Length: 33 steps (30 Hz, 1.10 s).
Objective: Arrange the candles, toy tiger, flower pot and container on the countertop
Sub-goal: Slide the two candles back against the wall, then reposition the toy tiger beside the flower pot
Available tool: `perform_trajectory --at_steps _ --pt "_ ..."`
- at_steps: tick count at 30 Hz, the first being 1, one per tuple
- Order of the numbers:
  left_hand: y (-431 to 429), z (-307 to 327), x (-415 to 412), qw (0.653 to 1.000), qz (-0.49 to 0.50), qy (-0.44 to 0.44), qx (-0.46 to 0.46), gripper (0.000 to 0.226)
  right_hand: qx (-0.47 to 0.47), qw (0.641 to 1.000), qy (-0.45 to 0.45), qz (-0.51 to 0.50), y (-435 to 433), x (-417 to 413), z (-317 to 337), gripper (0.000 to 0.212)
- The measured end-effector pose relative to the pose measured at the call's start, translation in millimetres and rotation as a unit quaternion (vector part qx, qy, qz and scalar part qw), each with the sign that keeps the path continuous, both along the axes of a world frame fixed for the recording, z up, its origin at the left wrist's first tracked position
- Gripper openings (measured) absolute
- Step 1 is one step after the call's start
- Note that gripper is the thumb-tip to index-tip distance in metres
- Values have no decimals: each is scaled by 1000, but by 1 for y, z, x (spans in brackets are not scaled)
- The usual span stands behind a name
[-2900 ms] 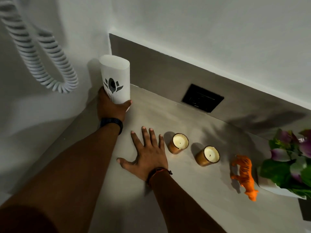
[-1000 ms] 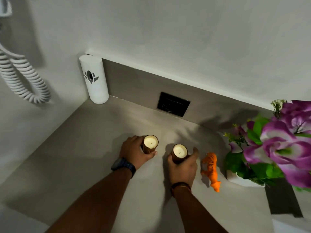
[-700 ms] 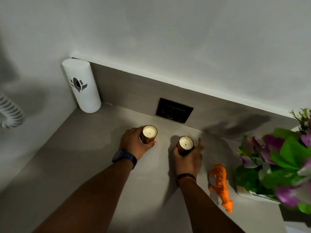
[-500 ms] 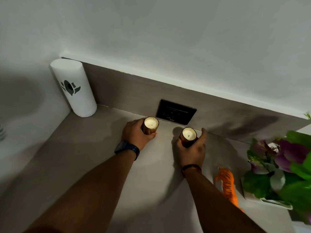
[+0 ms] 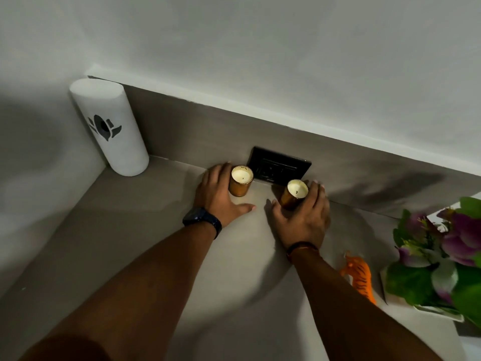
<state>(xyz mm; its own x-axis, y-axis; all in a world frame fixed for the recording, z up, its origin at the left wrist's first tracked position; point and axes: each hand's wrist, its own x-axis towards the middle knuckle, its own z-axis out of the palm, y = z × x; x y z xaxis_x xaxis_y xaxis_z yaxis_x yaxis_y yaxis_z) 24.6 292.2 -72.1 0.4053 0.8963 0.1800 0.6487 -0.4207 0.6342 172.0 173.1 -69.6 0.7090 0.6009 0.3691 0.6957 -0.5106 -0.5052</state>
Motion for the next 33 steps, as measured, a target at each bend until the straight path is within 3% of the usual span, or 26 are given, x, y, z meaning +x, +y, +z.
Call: perform_trajectory --at_steps 3,8,16,21,25,28,30,33 --pt "-10 -2 -9 998 -11 55 10 136 -62 997 -38 23 -12 -6 -2 103" --pt "-32 -2 -20 995 -18 99 -9 142 -116 991 -2 71 -32 -22 -5 106" --pt "-103 14 -24 995 -20 97 21 117 -76 991 22 108 -89 -42 22 97" --pt "-161 32 8 999 -27 41 -3 103 -26 992 -35 117 -161 -37 45 81" --pt "-207 40 45 998 -10 18 -53 88 63 997 -32 11 -225 -25 43 63" --pt "-236 43 74 993 -1 22 -115 80 75 991 17 -112 -260 1 33 65" --pt "-249 44 90 987 4 24 -158 74 78 980 56 -172 -270 21 30 74" --pt "-260 43 109 986 0 46 -162 61 67 969 140 -191 -266 51 28 104"
